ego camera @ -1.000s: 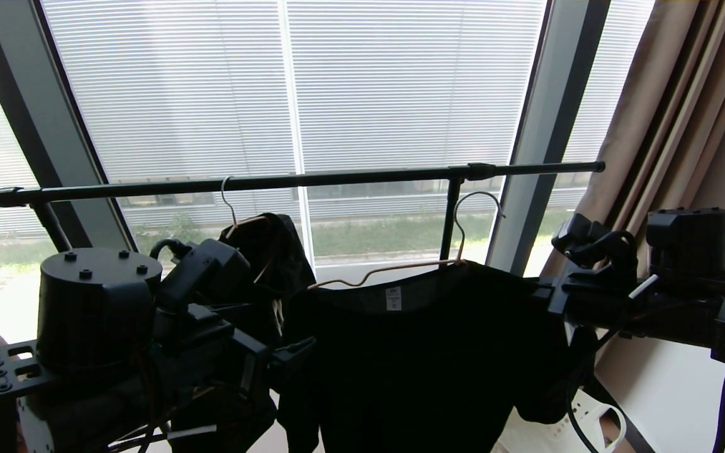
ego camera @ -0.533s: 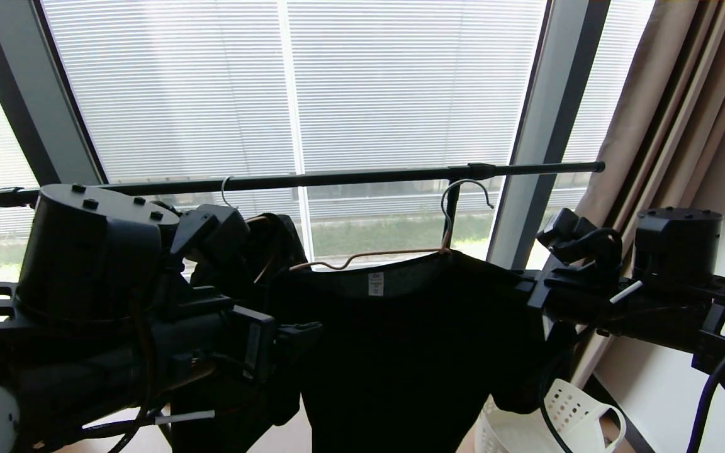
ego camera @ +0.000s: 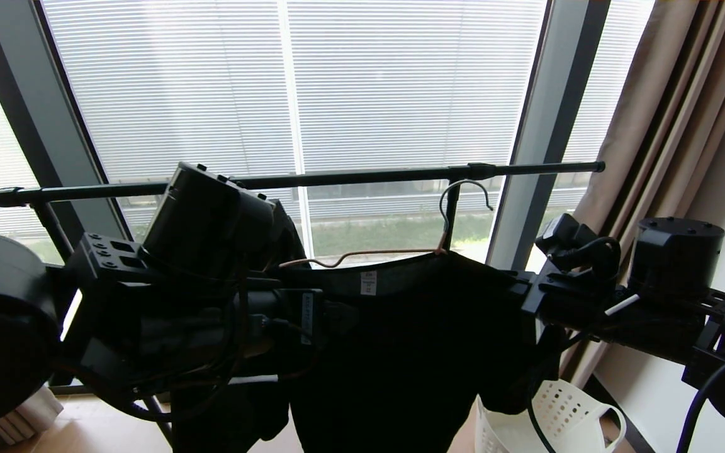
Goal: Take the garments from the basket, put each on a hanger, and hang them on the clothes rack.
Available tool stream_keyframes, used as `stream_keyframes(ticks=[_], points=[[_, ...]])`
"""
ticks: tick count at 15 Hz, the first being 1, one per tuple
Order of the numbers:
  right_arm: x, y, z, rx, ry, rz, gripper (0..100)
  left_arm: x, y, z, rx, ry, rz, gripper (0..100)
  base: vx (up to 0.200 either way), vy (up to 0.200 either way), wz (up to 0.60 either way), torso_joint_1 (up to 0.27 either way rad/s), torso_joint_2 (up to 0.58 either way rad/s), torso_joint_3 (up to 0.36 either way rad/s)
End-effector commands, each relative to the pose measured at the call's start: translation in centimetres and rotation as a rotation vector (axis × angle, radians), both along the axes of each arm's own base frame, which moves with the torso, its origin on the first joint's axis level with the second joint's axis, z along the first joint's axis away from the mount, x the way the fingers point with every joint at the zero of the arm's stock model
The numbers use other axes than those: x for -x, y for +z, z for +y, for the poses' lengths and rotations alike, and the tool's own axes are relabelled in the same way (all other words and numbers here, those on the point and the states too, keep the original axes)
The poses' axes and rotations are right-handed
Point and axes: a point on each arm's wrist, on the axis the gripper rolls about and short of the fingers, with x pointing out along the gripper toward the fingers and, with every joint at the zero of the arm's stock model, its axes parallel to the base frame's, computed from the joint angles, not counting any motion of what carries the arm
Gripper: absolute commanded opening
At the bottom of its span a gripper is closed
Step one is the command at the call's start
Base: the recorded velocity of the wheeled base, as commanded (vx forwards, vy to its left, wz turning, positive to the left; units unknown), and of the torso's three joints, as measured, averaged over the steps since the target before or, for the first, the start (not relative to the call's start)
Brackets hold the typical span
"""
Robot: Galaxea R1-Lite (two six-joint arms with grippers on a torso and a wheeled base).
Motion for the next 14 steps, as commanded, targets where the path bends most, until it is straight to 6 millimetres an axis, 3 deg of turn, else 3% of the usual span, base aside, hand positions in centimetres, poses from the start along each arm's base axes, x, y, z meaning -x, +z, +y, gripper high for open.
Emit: stream_keyframes(ticks=[1,14], points=[[0.1,-0.5,0.0,-0.001,0.003,-0.002,0,-1.1,-0.9,-1.0,-0.005,0.02,0.031,100,0.0,0.0,0.0,0.0,0.0,0.0],[1.0,-0.4,0.6,0.007,-0.011,-0.018,0,-2.2,-0.2,-0.5,0.048,0.189,0.017,100,0.0,0.0,0.0,0.0,0.0,0.0]])
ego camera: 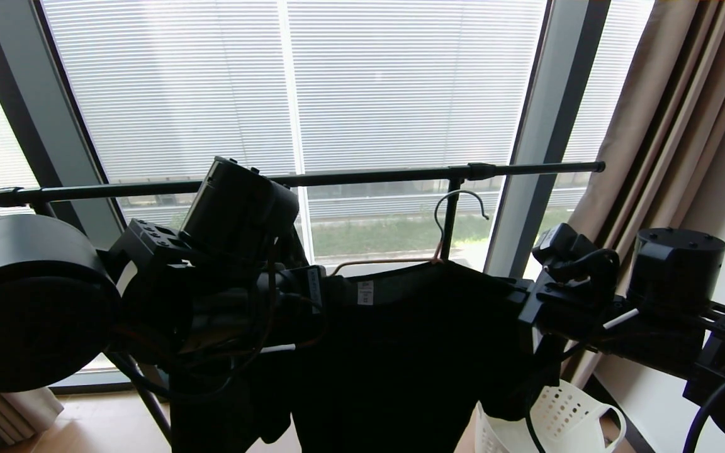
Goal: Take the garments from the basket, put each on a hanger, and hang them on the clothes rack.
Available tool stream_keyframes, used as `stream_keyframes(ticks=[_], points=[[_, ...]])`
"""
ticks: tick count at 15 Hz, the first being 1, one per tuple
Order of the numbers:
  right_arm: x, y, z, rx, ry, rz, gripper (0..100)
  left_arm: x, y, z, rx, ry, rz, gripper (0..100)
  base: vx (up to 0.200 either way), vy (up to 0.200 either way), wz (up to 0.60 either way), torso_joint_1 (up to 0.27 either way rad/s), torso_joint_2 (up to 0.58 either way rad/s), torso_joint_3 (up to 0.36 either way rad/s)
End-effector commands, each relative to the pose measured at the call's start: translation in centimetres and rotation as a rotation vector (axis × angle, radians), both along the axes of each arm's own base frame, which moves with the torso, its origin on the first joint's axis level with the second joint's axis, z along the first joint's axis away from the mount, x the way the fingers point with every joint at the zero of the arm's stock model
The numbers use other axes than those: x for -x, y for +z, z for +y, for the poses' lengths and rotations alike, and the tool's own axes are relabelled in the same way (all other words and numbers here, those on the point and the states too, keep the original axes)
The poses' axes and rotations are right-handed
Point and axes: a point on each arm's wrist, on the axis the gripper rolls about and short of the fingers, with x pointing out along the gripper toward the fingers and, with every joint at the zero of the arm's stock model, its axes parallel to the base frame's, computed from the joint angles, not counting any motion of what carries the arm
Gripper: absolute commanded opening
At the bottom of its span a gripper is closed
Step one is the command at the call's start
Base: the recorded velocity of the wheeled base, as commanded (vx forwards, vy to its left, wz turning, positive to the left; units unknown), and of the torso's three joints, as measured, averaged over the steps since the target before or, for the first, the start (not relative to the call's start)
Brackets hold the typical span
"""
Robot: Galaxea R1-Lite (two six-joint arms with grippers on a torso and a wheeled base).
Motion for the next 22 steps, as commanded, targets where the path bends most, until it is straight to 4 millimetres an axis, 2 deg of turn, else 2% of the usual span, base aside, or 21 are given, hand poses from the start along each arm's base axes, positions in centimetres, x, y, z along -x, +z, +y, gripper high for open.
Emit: stream_keyframes(ticks=[1,10,11,17,22], points=[[0.1,0.1,0.0,-0.001,0.001,-0.005,0,0.0,-0.1,0.1,-0.009,0.02,0.005,100,0.0,0.0,0.0,0.0,0.0,0.0],[0.5,0.5,-0.1,-0.012,-0.01,-0.006,0,-1.1,-0.9,-0.5,-0.021,0.078,0.011,100,0.0,0.0,0.0,0.0,0.0,0.0],[0.6,0.5,0.0,-0.012,-0.005,-0.006,0,-1.2,-1.0,-0.6,-0.021,0.079,0.01,0,0.0,0.0,0.0,0.0,0.0,0.0],[0.6,0.5,0.0,-0.014,-0.003,-0.005,0,-1.3,-1.1,-0.6,-0.038,0.1,0.002,0,0.0,0.0,0.0,0.0,0.0,0.0],[-0.3,-0.3,0.2,-0.024,-0.02,0.034,0,-0.9,-1.0,-0.8,-0.046,0.085,-0.006,0,0.0,0.0,0.0,0.0,0.0,0.0]])
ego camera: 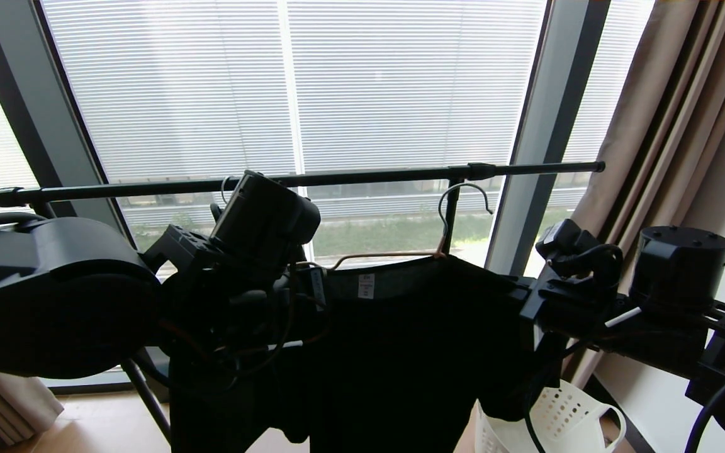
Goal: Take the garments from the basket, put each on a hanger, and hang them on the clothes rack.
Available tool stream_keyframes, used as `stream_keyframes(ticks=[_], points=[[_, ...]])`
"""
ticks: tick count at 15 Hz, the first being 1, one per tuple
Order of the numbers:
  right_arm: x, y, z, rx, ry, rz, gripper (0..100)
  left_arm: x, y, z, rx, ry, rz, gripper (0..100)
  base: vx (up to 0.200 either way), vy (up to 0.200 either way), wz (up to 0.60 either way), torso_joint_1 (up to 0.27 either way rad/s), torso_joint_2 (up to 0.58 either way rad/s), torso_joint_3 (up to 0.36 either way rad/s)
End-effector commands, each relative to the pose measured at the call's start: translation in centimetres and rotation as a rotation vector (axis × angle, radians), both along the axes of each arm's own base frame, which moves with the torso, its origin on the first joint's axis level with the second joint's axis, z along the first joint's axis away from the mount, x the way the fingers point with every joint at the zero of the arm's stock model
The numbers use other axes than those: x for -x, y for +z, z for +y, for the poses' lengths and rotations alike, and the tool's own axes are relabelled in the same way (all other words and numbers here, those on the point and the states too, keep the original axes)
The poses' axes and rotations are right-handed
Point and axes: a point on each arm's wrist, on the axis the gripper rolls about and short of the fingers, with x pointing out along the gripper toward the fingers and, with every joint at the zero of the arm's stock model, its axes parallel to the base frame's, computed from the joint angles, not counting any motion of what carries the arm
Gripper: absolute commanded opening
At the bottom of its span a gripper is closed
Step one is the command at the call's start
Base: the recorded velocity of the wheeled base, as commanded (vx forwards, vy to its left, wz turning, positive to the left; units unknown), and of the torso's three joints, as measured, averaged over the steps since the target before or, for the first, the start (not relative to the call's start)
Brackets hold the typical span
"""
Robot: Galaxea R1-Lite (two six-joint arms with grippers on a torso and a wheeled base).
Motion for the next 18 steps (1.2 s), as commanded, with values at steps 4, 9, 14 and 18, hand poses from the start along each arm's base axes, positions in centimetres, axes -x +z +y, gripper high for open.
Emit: stream_keyframes(ticks=[4,9,14,18], points=[[-0.5,-1.3,0.2,0.018,0.0,0.04,0,0.4,1.0,-0.8,-0.008,-0.056,-0.035,0,0.0,0.0,0.0,0.0,0.0,0.0],[-0.3,-1.6,0.5,0.023,0.016,0.055,0,1.5,1.1,-1.9,-0.049,-0.146,-0.049,0,0.0,0.0,0.0,0.0,0.0,0.0],[0.8,-2.2,0.9,0.026,0.105,0.078,0,1.4,1.1,-2.1,-0.076,-0.179,-0.056,0,0.0,0.0,0.0,0.0,0.0,0.0],[0.4,-2.1,-1.5,0.071,0.124,0.014,0,1.5,1.0,-1.8,-0.09,-0.181,-0.052,0,0.0,0.0,0.0,0.0,0.0,0.0]])
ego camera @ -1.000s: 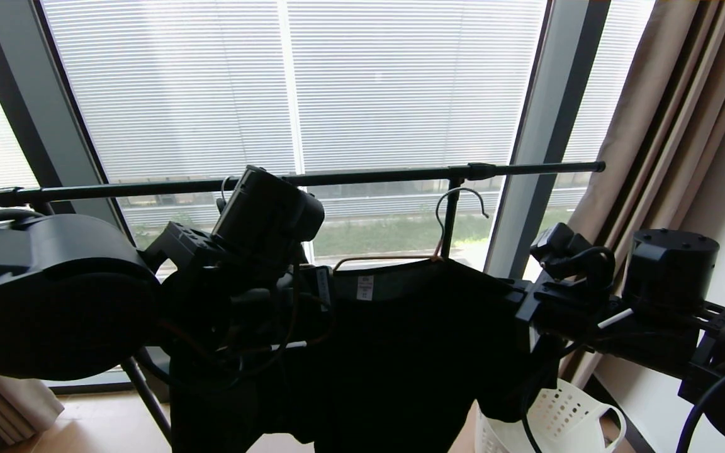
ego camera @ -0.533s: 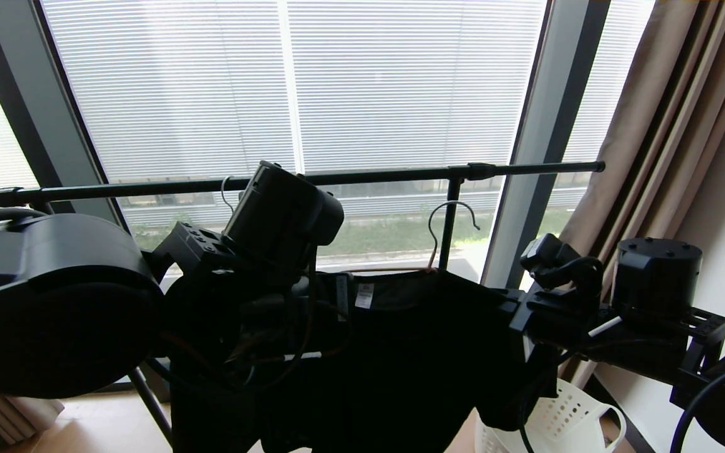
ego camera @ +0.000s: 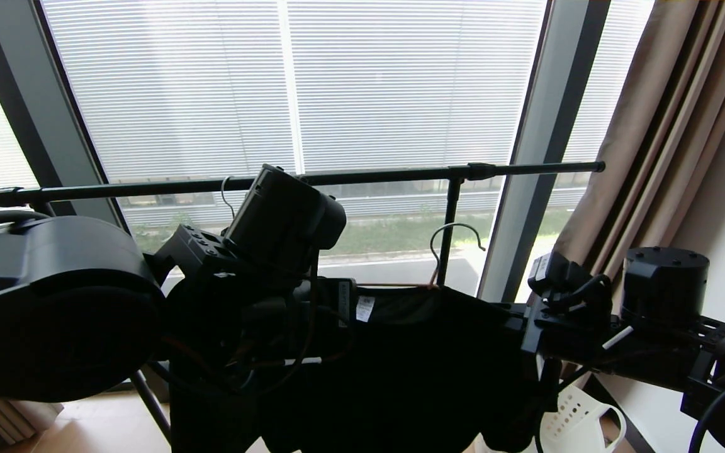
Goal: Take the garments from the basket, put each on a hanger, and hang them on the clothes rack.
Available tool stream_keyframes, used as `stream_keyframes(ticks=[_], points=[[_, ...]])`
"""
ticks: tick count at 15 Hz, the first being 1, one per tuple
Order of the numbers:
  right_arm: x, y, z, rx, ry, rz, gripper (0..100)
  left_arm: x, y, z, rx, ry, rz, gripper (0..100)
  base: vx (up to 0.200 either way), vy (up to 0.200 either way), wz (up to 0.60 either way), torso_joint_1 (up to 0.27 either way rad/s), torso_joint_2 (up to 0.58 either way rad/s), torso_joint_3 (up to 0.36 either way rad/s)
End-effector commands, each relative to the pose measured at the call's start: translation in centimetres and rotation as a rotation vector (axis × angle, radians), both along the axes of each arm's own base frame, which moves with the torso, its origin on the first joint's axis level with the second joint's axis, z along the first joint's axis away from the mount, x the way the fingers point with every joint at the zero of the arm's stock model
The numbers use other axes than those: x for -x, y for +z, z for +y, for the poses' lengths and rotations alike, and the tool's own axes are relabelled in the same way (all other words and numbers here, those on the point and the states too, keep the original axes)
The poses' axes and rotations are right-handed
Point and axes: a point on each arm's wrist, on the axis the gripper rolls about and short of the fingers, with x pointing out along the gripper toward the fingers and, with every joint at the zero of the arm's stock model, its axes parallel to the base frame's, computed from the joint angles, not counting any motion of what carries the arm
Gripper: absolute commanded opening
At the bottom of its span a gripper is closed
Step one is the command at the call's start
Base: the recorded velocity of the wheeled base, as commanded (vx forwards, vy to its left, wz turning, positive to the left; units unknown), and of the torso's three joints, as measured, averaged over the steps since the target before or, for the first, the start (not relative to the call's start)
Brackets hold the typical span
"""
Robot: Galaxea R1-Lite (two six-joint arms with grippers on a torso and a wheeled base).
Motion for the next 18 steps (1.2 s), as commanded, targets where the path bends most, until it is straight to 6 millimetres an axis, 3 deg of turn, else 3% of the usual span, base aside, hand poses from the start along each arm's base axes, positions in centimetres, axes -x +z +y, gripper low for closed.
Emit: stream_keyframes(ticks=[1,10,16,18], points=[[-0.1,0.4,-1.4,-0.002,-0.019,-0.022,0,0.2,0.2,0.4,-0.005,-0.001,-0.005,0,0.0,0.0,0.0,0.0,0.0,0.0],[0.2,-0.3,-2.2,0.032,0.025,-0.031,0,0.5,0.7,1.9,-0.107,-0.055,-0.032,0,0.0,0.0,0.0,0.0,0.0,0.0],[0.2,0.7,-3.6,0.007,0.027,-0.068,0,1.2,-0.2,3.1,-0.184,-0.089,-0.018,0,0.0,0.0,0.0,0.0,0.0,0.0],[0.5,0.5,-3.5,0.007,0.039,-0.06,0,0.9,0.5,3.0,-0.18,-0.091,-0.041,0,0.0,0.0,0.0,0.0,0.0,0.0]])
